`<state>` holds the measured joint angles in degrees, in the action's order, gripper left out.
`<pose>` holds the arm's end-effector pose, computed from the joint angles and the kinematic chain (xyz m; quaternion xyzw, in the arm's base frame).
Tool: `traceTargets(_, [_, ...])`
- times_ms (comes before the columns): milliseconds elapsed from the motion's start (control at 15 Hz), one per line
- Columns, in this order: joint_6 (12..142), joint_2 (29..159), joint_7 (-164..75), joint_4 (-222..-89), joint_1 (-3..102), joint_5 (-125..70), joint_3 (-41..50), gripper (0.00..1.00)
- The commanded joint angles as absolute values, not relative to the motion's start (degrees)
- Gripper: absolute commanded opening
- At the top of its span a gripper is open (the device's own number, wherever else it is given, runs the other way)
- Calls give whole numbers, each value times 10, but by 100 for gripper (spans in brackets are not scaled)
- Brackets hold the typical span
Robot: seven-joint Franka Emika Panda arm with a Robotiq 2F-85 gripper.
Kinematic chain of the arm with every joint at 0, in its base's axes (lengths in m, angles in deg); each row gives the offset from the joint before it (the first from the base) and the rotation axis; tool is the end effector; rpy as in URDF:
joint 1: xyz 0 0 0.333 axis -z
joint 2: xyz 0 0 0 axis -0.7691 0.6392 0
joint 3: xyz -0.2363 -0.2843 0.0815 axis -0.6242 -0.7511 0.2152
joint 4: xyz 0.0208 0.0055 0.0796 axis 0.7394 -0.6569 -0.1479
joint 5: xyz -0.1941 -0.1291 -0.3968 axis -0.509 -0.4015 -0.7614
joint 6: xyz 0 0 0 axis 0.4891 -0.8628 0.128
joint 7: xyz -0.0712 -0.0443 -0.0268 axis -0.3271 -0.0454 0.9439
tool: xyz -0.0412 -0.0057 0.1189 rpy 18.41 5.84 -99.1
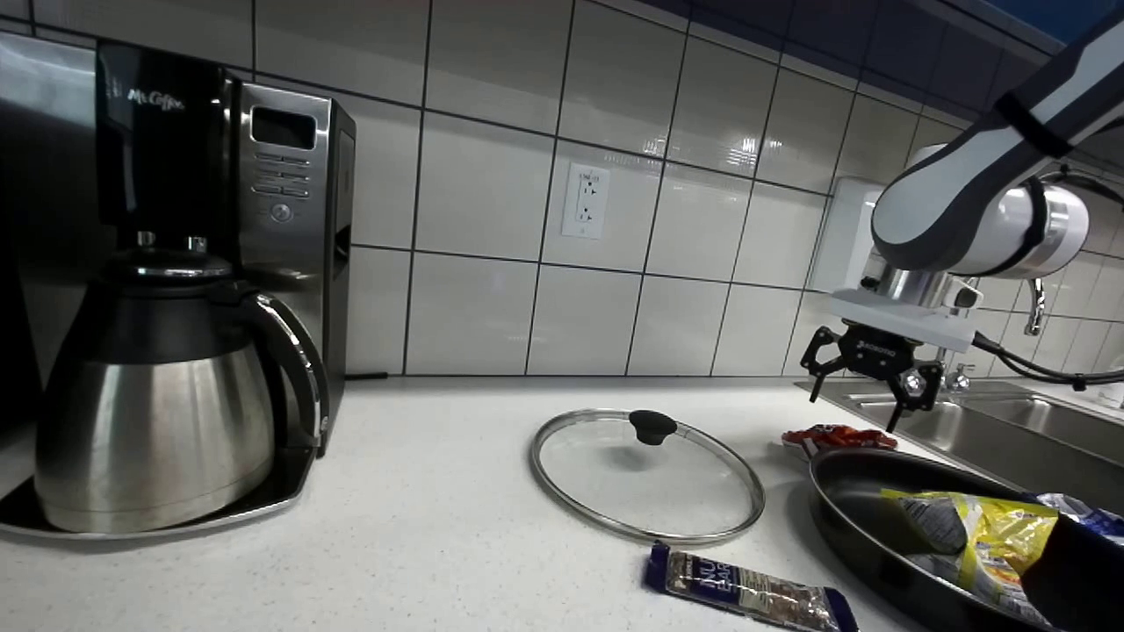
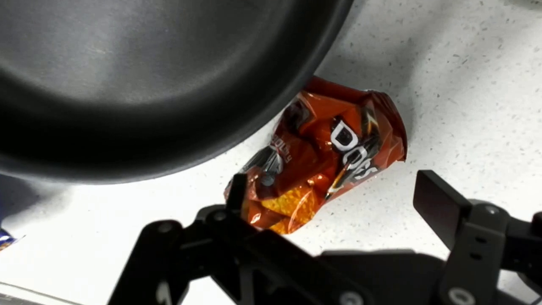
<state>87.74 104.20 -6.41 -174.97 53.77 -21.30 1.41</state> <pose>0.6951 -0.1285 0.2366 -0.8843 0.4628 -0.0619 0.0069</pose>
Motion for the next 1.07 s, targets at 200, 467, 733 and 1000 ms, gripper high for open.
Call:
traceTargets(200, [855,1097,-76,-1676,528,-198,8,100])
traceTargets(467, [852,1113,-75,-1661,526,-197,7,100])
traceTargets(733, [850,1122,-74,-1657,523,-195,8,100])
traceTargets(1000, [848,1125,-74,-1656,522,-192,8,100])
